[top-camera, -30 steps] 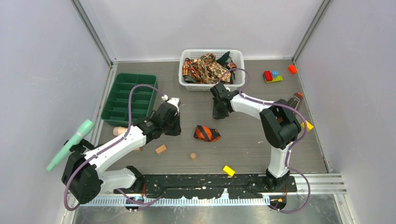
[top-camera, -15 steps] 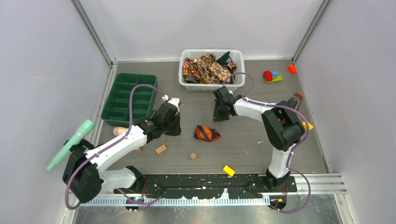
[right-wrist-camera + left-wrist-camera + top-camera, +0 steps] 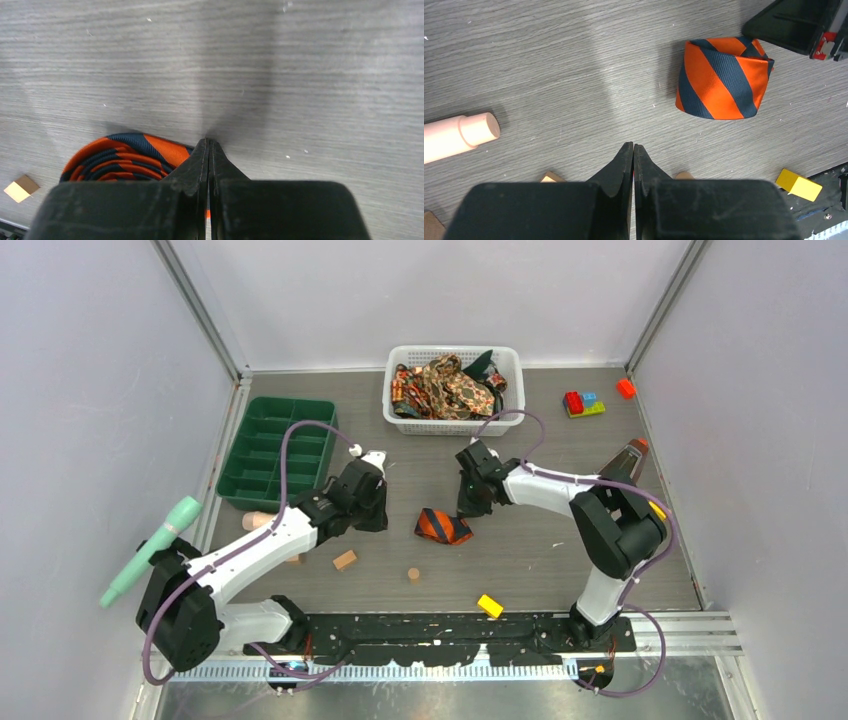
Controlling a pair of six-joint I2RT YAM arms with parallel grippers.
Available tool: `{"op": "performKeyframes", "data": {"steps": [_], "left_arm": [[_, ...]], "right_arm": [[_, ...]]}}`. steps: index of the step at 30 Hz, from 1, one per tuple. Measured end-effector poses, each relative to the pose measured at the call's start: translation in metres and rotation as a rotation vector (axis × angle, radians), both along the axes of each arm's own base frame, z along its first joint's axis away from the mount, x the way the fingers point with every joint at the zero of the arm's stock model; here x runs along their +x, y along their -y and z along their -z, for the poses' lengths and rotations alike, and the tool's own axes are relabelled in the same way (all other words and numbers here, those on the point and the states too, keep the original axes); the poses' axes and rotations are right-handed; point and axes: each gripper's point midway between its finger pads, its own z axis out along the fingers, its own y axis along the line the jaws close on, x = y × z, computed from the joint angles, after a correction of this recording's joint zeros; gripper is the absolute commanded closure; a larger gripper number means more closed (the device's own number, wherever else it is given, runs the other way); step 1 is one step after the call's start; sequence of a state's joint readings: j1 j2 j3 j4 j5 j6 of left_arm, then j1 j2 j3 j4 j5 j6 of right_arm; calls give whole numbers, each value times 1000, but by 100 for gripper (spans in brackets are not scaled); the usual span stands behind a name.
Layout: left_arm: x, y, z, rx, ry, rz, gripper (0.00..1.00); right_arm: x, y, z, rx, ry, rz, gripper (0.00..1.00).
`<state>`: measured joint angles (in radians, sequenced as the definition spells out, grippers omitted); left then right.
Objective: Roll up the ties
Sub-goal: Roll the tie at the center of the board.
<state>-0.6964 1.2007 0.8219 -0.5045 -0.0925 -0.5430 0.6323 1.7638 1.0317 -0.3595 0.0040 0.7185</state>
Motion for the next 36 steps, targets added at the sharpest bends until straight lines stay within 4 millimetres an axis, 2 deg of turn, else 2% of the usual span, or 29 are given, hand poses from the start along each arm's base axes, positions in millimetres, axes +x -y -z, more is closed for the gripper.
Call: {"op": "performKeyframes", "data": {"steps": [15, 20, 25, 29, 32, 36], "left_arm": [[0, 0, 6, 13, -17, 0, 98], [0, 2, 6, 6, -16, 5, 97], [1, 7, 5, -10, -17, 20, 86], [7, 14, 0, -21, 2, 47, 73], [15, 23, -10, -42, 36, 74, 62], [26, 33, -19, -65, 84, 105, 58]], "right_arm": [[-39, 21, 0, -56, -41, 9, 100], [-40, 30, -12, -73, -6, 25, 92], [-30, 32, -51, -24, 111, 49, 87], [-30, 31, -81, 54, 190, 62, 84], [-36, 26, -93, 140, 212, 72, 81], [-49, 13, -89, 264, 182, 92, 78]]}}
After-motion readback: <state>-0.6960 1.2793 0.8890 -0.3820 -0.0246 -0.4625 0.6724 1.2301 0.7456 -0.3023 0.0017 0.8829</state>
